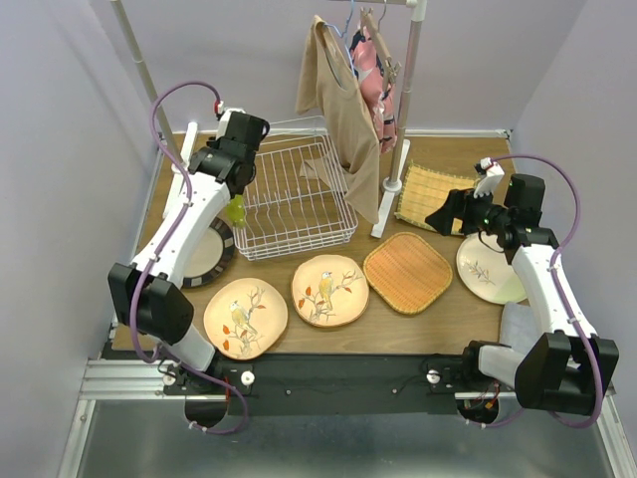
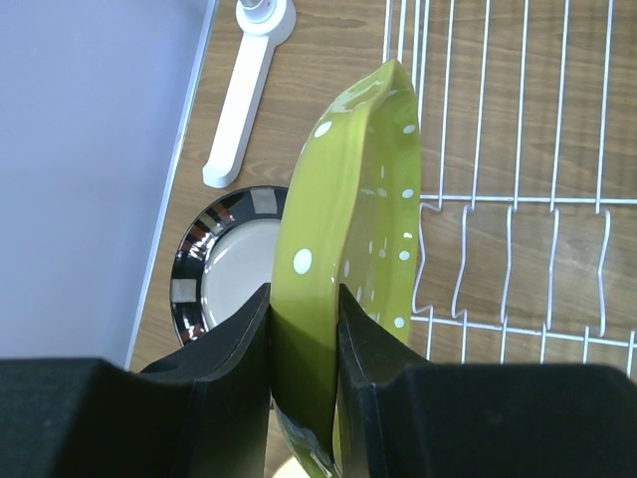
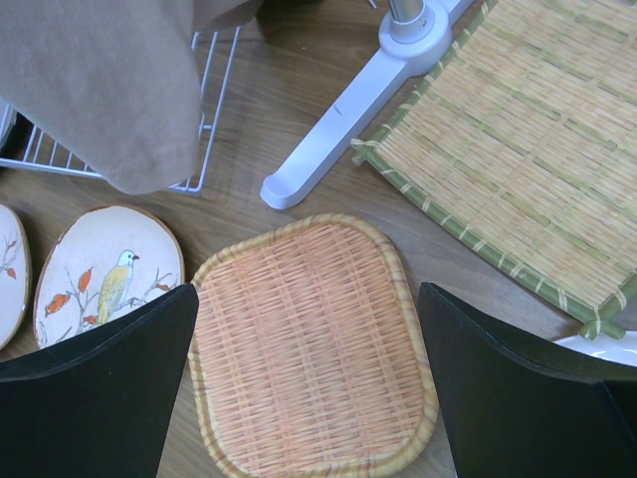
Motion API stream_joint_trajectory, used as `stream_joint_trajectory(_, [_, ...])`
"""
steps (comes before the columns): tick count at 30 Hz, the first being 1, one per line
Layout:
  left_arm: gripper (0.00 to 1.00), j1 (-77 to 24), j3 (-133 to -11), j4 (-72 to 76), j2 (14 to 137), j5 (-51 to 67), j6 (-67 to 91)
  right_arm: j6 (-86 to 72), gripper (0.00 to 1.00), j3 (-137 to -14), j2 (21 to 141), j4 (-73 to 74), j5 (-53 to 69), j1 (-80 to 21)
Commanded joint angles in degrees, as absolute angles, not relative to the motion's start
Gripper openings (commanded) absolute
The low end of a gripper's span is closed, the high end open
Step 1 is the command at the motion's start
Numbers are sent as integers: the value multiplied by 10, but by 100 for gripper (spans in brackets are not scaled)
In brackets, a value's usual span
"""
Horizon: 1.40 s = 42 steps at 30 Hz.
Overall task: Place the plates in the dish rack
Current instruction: Insert the plate into the dish rack
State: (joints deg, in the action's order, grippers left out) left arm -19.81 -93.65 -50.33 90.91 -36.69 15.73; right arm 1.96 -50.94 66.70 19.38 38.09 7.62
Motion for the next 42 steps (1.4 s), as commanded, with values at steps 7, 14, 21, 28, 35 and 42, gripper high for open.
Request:
stream_joint_trajectory(7, [0,-222,-990,-535,925,-458,172,14,100,-506,659,185,367,83])
stream_joint_trajectory(14, [0,-234,-987,-547,944,-461,179,14,100,-506,657,185,367,83])
stream_joint_trajectory(21, [0,-236,-983,-544,958,-454,181,15,100,-506,656,185,366,85])
stream_joint_trajectory(28, [0,-234,-953,-499,955,-409,171,15,100,-506,654,185,366,86])
stream_joint_trajectory(35, [0,-224,-913,-468,949,-388,167,15,100,-506,651,185,366,86])
stream_joint_trajectory(42, [0,-212,-871,-436,934,-368,160,16,100,-505,652,185,365,87])
